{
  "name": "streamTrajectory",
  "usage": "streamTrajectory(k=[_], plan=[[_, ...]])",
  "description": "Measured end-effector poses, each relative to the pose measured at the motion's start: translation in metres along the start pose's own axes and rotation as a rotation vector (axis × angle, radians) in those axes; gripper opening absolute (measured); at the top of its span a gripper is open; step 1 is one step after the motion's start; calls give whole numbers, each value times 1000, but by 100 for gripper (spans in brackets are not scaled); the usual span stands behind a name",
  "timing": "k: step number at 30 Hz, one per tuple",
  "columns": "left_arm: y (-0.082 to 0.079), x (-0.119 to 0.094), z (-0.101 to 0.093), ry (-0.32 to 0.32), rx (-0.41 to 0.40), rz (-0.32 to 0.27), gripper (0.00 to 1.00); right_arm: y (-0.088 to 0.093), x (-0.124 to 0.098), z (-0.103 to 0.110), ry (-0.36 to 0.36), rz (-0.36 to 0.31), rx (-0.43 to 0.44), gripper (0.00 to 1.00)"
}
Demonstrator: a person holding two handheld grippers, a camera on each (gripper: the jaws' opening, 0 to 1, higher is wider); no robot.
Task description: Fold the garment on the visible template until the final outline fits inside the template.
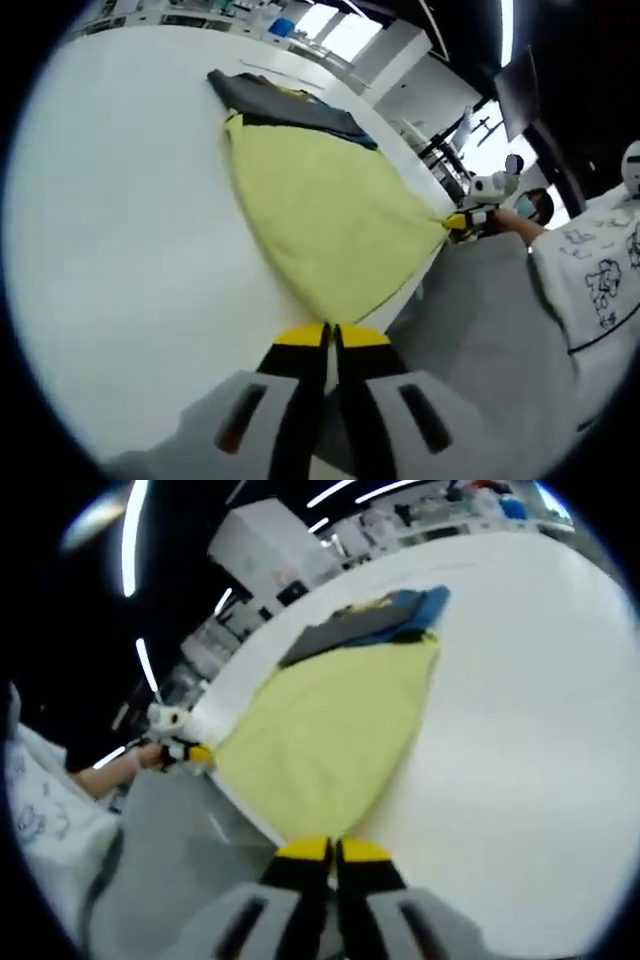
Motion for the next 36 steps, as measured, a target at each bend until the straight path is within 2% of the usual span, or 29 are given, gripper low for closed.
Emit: streamTrajectory(k=[8,23,26,32,36], plan=[[-11,-7,0,58,0,-21,0,-5,-11,3,-7,-26,20,0],[-21,-13,-33,131,-16,-42,0,-4,-33,9,-11,-36,57,0],[-27,-14,-37,148,-22,-60,0,-12,-38,10,-20,-56,72,0],[-53,-17,-37,181,-46,-151,0,-34,-41,11,-37,-105,72,0],[-79,-19,-39,203,-52,-224,0,-61,-43,10,-47,-181,75,0]])
Point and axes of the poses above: the point that each gripper's makers call its tool centre point, and the gripper's own axes: x roughly forward along the fingers, z roughly to its left, y roughly out of its underside, the point moved 4 cm from there along -x, roughly backward along the fingers, and after that the axes turned 10 degrees about -z, right-handed, at the moved point
